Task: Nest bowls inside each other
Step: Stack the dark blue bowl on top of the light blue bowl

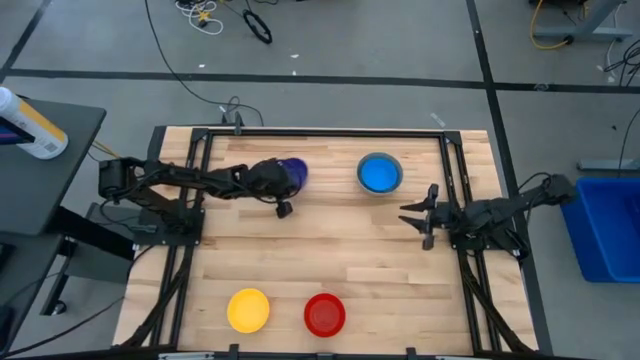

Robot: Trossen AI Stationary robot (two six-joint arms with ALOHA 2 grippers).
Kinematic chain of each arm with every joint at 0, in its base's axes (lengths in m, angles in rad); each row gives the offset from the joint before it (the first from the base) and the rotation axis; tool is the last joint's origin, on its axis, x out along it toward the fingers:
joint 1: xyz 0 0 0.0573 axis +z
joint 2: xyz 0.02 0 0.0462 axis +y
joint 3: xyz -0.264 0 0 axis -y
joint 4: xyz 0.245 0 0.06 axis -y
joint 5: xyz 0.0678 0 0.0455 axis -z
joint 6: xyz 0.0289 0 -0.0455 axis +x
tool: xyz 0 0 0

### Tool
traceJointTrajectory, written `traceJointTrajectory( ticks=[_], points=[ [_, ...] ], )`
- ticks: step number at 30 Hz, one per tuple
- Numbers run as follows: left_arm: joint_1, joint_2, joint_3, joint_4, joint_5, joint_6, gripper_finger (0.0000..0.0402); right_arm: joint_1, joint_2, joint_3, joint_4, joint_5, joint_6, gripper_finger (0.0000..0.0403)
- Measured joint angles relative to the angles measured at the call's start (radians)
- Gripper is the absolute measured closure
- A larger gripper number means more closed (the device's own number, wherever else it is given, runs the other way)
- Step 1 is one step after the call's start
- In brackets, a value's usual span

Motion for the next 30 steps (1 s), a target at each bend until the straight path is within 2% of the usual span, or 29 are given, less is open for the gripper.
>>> traceJointTrajectory(
  ticks=[4,10,15,24,30],
  points=[
    [-0.010,0.051,0.124,-0.011,0.057,0.052,0.0396,0.000,0.039,0.000,0.004,0.046,0.045,0.0272],
    [-0.028,0.321,0.415,-0.029,0.158,0.152,0.0396,0.000,0.069,0.000,0.003,0.045,0.075,0.0274],
    [-0.042,0.526,0.682,-0.118,0.206,0.228,0.0396,0.000,0.082,0.000,0.005,0.046,0.093,0.0273],
    [-0.029,0.792,1.104,-0.308,0.254,0.311,0.0396,0.000,0.097,0.000,0.006,0.042,0.095,0.0271],
    [-0.013,0.928,1.286,-0.365,0.269,0.324,0.0396,0.000,0.117,0.000,0.004,0.037,0.099,0.0271]
  ],
)
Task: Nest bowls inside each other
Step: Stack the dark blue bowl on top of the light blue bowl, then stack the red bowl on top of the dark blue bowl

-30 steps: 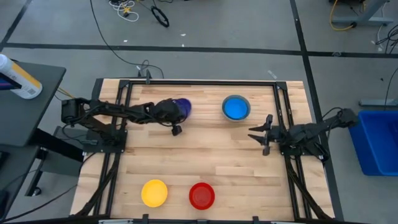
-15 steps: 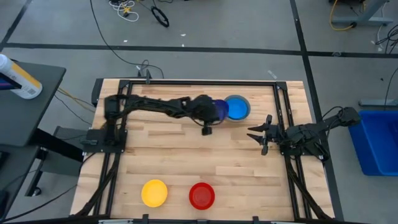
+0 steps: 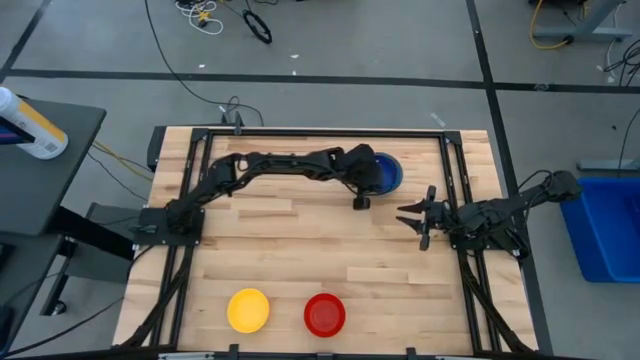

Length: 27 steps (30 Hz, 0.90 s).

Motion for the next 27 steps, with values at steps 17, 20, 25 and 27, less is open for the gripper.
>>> traceJointTrajectory(
  ticks=[17,20,25,27],
  points=[
    [0.019,0.057,0.056,-0.068,0.034,-0.014,0.0351,0.000,0.034,0.000,0.001,0.000,0.034,0.0272],
    [0.019,0.057,0.056,-0.050,0.036,-0.020,0.0307,0.000,0.034,0.000,0.001,0.000,0.041,0.0274],
    [0.019,0.056,0.056,-0.014,0.029,-0.039,0.0233,0.000,0.034,0.000,0.001,0.000,0.042,0.0272],
    [0.019,0.054,0.056,-0.011,0.026,-0.039,0.0205,0.000,0.034,0.000,0.001,-0.001,0.042,0.0271]
  ],
)
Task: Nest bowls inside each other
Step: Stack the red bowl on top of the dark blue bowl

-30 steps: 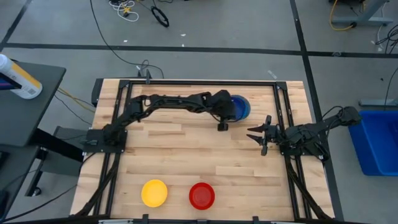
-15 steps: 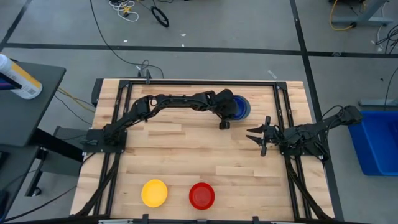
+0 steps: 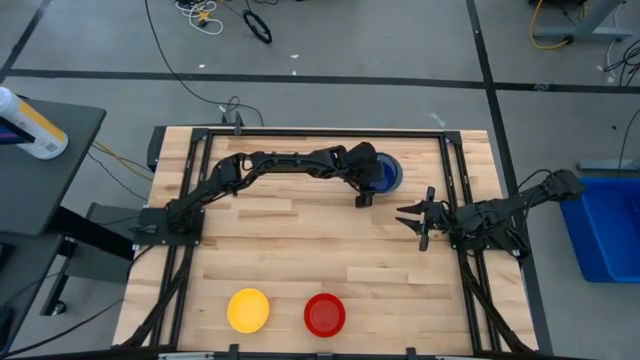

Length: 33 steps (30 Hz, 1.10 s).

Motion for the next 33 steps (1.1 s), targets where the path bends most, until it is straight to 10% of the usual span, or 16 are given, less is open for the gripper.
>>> traceJointTrajectory(
  ticks=[11,20,33],
  points=[
    [-0.033,-0.210,0.000,-0.397,-0.020,0.016,0.0155,0.000,0.000,0.000,0.000,-0.005,0.025,0.0272],
    [-0.332,-0.260,-0.001,-0.876,-0.241,-0.110,0.0164,0.000,0.000,0.000,-0.001,-0.054,0.040,0.0274],
    [-0.592,-0.340,-0.195,-0.512,-0.317,-0.376,0.0164,0.000,0.000,0.000,-0.002,-0.130,0.040,0.0271]
  ],
)
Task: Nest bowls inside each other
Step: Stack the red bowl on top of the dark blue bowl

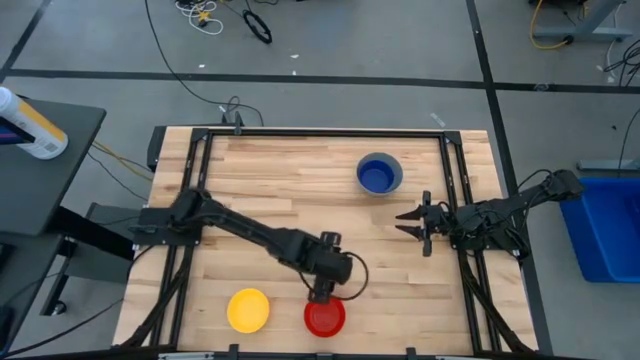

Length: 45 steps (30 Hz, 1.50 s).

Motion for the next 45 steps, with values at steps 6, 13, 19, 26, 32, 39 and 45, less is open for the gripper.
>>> traceJointTrajectory(
  ticks=[6,13,19,26,32,39,45],
  points=[
    [-0.054,-0.201,-0.428,0.444,-0.011,-0.185,0.0164,0.000,0.000,0.000,-0.006,-0.061,0.001,0.0274],
    [-0.173,-0.325,-0.609,0.671,-0.098,-0.336,0.0164,0.000,0.000,0.000,-0.007,-0.071,0.019,0.0274],
    [-0.221,-0.249,-0.609,0.703,-0.129,-0.395,0.0164,0.000,0.000,0.000,-0.007,-0.073,0.019,0.0272],
    [-0.172,-0.163,-0.612,0.744,-0.084,-0.393,0.0164,0.000,0.000,0.000,-0.007,-0.075,0.032,0.0272],
    [-0.156,-0.143,-0.609,0.757,-0.049,-0.404,0.0164,0.001,0.000,0.000,-0.009,-0.104,0.034,0.0270],
    [-0.152,-0.067,-0.609,0.775,0.003,-0.467,0.0164,0.001,0.000,0.000,-0.010,-0.106,0.034,0.0273],
    [-0.152,-0.071,-0.609,0.779,-0.058,-0.435,0.0176,0.001,0.000,0.000,-0.010,-0.106,0.034,0.0273]
  ],
)
